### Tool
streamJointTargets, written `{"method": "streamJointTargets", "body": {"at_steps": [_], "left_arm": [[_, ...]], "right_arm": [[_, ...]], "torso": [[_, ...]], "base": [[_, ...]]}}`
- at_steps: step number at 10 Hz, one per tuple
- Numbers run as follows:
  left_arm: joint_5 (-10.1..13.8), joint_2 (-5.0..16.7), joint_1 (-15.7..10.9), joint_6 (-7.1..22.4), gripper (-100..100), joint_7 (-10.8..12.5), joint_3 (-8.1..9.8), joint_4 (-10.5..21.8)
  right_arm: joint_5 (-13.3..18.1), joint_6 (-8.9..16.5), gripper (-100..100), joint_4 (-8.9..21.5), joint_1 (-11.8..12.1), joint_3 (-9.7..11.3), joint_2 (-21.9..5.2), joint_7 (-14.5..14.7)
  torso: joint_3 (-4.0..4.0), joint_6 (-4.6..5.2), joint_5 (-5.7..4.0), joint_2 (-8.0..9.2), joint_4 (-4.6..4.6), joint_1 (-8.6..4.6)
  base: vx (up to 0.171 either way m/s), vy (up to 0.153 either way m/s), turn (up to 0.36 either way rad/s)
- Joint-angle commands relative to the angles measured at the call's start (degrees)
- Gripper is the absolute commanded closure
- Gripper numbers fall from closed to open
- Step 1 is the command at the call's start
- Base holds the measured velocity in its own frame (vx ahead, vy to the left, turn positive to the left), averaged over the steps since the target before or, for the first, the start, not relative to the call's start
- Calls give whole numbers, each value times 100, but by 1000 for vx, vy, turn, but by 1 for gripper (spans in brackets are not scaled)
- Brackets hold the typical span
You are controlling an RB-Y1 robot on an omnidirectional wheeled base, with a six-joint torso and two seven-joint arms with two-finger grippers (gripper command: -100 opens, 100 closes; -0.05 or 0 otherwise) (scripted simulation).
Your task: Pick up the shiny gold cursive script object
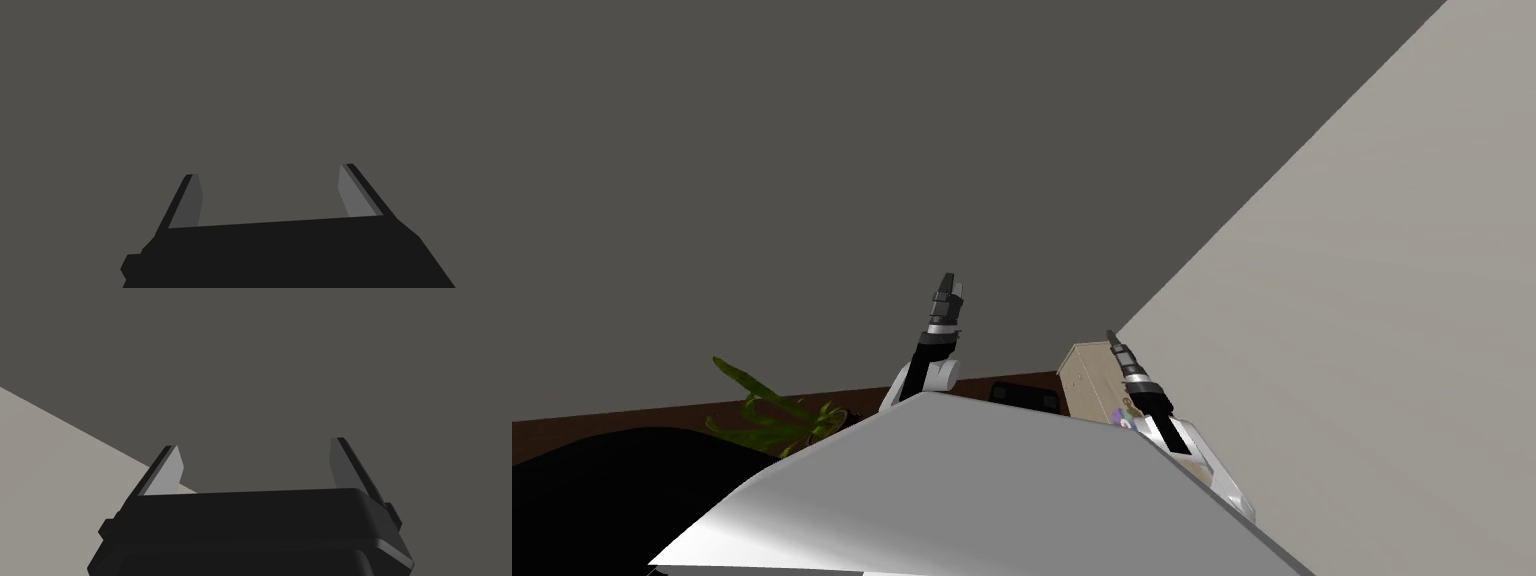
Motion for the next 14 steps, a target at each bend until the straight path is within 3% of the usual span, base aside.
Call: {"method": "streamJointTargets", "body": {"at_steps": [1, 5, 10, 11, 14], "left_arm": [[0, 0, 0, 0, 0, 0, 0, 0], [0, 0, 0, 0, 0, 0, 0, 0], [0, 0, 1, 0, 0, 0, 1, 0], [0, 0, 0, 0, 0, 0, 0, 0], [0, 0, 1, 0, 0, 0, 1, 0]], "right_arm": [[87, 11, -100, 258, -42, 8, -86, 15], [271, 3, -100, 582, -61, 44, -234, 47], [840, -49, -100, 1497, -128, 228, -687, 85], [840, -49, -100, 1564, -128, 228, -687, 85], [1222, -108, -100, 2043, -181, 411, -993, 62]], "torso": [[0, 0, 0, 0, 0, 0], [3, 3, 0, 6, 1, 1], [3, 5, -1, 6, 1, -2], [4, 2, -1, 7, 1, -4], [6, 6, 0, 11, 2, -1]], "base": [[34, -11, 108], [20, -7, 78], [25, -15, 165], [19, -21, 101], [14, -19, 150]]}}
